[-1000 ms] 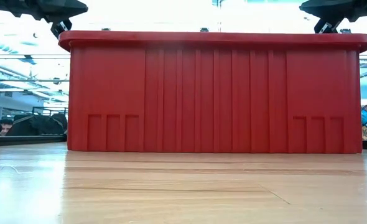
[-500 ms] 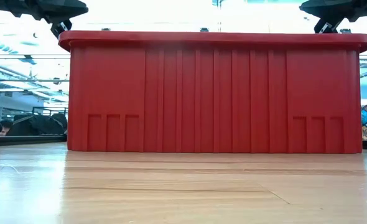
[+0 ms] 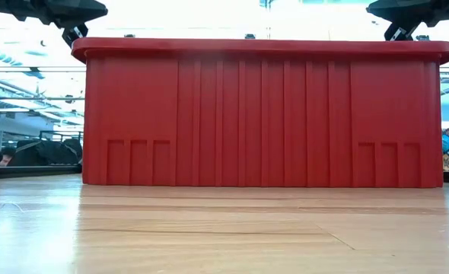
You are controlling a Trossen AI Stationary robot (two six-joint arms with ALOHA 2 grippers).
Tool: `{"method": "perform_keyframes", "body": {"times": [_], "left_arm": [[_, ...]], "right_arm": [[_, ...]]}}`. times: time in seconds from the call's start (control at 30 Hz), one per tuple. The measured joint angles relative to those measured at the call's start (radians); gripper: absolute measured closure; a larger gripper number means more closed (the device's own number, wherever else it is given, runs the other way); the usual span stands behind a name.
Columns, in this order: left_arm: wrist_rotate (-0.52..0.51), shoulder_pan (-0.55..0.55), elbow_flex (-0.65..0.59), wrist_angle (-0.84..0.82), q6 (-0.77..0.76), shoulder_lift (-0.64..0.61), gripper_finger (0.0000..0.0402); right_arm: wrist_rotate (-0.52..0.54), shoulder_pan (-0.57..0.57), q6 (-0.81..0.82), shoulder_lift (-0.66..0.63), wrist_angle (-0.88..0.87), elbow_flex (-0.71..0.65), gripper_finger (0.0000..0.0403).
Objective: Pick and place slides into bin
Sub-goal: Return to Home Position
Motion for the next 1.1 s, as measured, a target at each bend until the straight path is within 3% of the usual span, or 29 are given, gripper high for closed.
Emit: {"method": "perform_keyframes", "body": {"times": [0.27, 0.67, 1.1], "left_arm": [[0.0, 0.0, 0.0, 0.0, 0.0, 0.0, 0.0374], [0.0, 0.0, 0.0, 0.0, 0.0, 0.0, 0.04], [0.0, 0.0, 0.0, 0.0, 0.0, 0.0, 0.0374]], "right_arm": [[0.0, 0.0, 0.0, 0.0, 0.0, 0.0, 0.0403], [0.0, 0.0, 0.0, 0.0, 0.0, 0.0, 0.0403], [0.0, 0.0, 0.0, 0.0, 0.0, 0.0, 0.0403]]}}
